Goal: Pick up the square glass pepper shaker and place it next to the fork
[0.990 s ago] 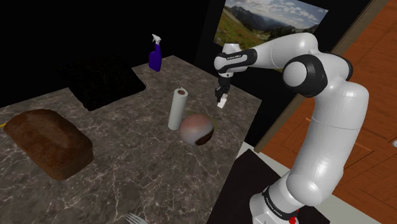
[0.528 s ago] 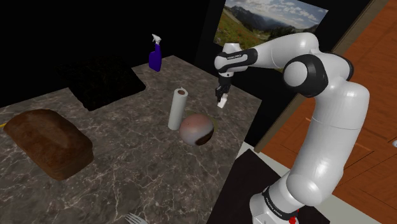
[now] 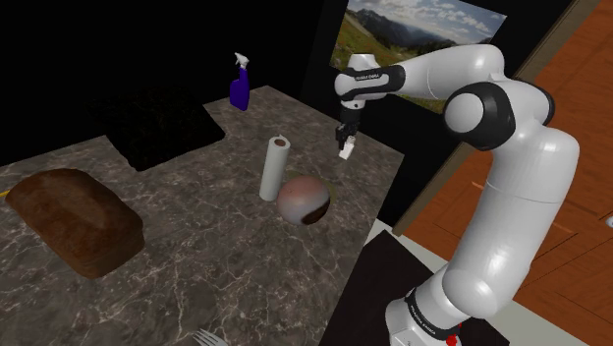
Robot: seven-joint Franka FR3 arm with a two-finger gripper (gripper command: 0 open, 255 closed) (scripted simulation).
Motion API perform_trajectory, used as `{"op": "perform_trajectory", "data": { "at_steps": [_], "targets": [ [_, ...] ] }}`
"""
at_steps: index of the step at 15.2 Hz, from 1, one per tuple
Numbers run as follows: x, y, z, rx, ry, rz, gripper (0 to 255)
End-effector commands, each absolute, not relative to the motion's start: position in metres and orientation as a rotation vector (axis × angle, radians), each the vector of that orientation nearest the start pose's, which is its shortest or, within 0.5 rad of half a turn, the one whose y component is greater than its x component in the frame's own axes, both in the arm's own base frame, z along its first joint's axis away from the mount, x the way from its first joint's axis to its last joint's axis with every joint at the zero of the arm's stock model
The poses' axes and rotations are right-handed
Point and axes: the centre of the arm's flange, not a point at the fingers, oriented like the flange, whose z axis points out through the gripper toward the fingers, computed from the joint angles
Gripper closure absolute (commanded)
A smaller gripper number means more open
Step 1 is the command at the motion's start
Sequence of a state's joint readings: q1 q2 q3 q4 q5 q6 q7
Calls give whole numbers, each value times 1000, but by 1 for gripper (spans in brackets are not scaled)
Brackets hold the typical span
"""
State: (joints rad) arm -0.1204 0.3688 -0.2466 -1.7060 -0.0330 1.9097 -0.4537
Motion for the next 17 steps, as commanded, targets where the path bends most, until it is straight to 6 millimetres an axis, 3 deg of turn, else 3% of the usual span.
{"op": "perform_trajectory", "data": {
  "at_steps": [1,17],
  "targets": [
    [597,-217,382,-3170,-173,302,255],
    [597,-217,466,-3170,-173,302,255]
  ]
}}
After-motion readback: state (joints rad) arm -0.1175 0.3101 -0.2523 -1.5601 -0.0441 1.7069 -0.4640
